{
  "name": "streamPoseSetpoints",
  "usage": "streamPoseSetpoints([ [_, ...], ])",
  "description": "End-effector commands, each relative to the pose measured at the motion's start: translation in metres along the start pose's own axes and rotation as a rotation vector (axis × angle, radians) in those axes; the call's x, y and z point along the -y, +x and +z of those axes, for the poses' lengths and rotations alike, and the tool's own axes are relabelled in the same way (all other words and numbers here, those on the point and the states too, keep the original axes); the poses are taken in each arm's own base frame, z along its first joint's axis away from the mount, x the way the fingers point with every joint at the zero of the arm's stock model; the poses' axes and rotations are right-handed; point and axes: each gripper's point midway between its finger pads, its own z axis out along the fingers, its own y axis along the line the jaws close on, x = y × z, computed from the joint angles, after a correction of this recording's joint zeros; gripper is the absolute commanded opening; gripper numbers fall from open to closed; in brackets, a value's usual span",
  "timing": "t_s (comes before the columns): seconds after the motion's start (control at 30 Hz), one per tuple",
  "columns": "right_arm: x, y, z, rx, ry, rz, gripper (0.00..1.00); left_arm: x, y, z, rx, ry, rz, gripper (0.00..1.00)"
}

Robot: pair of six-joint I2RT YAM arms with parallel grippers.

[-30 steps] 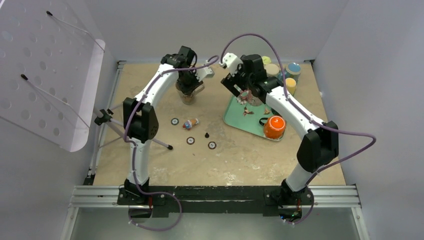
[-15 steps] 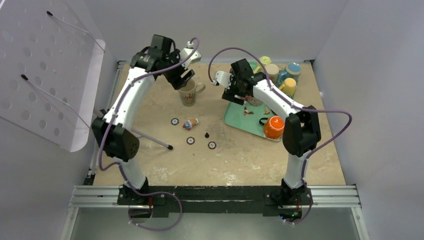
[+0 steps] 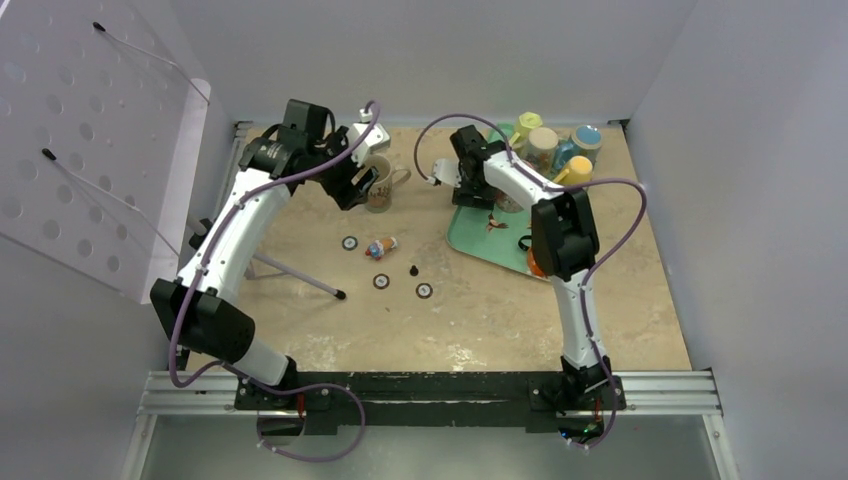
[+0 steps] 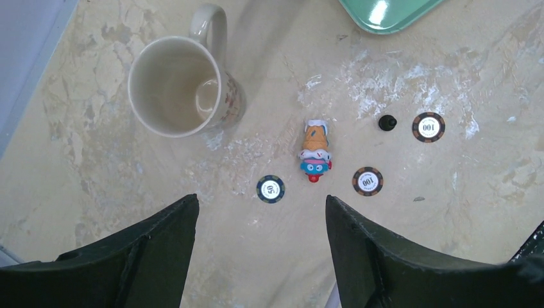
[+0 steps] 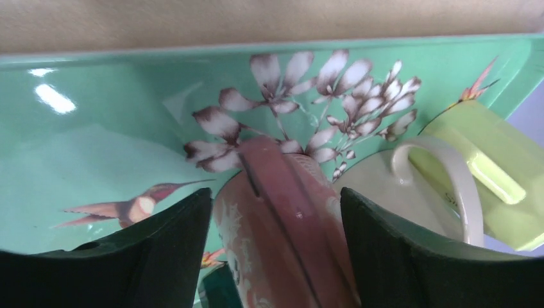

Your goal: Turn the mug right side up

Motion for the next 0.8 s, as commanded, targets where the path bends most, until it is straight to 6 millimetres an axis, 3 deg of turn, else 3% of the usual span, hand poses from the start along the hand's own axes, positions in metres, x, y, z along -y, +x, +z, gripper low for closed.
streamPoseSetpoints([
  [0.0, 0.033, 0.006, -0.026, 0.017, 0.063, -0.002, 0.65, 0.001, -0.009, -0.006, 0.05, 0.004, 0.01, 0.75],
  [0.2, 0.024, 0.007, -0.016, 0.01, 0.022, 0.003, 0.24, 0.001, -0.011, -0.009, 0.06, -0.003, 0.015, 0.75],
  [0.27, 0.025, 0.005, -0.02, 0.015, 0.033, 0.014, 0.0, 0.004, -0.012, -0.01, 0.068, 0.007, 0.014, 0.75],
  [0.33, 0.031, -0.004, -0.031, 0.06, 0.058, 0.042, 0.0, 0.009, -0.014, -0.012, 0.077, 0.028, 0.005, 0.75],
  [0.5, 0.066, -0.038, -0.107, 0.258, 0.231, 0.204, 0.0, 0.031, -0.022, -0.021, 0.127, 0.119, -0.045, 0.75],
  [0.63, 0.087, -0.051, -0.194, 0.549, 0.362, 0.392, 0.0, 0.057, -0.036, -0.037, 0.196, 0.23, -0.092, 0.75],
  [0.77, 0.08, -0.057, -0.293, 0.973, 0.435, 0.56, 0.0, 0.085, -0.054, -0.054, 0.293, 0.371, -0.11, 0.78],
])
